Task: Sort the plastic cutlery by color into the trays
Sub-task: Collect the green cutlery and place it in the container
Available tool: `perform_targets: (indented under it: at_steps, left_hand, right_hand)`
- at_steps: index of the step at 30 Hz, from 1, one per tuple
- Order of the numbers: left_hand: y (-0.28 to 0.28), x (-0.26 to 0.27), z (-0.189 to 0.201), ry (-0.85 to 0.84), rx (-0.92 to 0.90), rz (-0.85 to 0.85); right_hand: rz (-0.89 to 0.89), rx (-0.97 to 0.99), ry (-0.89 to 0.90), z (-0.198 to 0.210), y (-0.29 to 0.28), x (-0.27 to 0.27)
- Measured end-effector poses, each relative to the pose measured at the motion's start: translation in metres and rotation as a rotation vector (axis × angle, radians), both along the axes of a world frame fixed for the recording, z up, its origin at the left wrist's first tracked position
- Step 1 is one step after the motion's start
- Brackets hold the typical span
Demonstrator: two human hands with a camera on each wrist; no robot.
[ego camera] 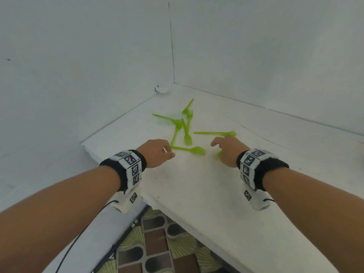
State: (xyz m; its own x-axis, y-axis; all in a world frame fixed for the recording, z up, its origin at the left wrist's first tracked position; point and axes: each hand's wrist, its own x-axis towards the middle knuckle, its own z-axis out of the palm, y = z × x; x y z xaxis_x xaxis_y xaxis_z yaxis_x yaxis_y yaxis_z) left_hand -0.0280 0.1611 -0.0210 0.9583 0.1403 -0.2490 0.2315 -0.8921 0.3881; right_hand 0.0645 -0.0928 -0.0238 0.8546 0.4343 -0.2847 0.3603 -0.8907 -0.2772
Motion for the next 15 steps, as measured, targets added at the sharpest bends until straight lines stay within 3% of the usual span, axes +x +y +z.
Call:
perform_targets:
  at_steps: [6,12,15]
  left_hand:
    - [0.016,0.017,-0.02,-0.149,0.066,-0.153]
    - [-0.009,0.046,-0.031,-0.192,0.4,-0.441]
    - [-0.018,0.054,-0.033,-0.256,0.379,-0.493]
  right_hand:
    - [0.069,-0.312,-0.118,-0.007,0.011,0.022]
    - [0.166,-0.179,-0.227,-0.009,0.028,0.038]
    - [0.048,-0.07,-0.248,-0.006,0.023,0.048]
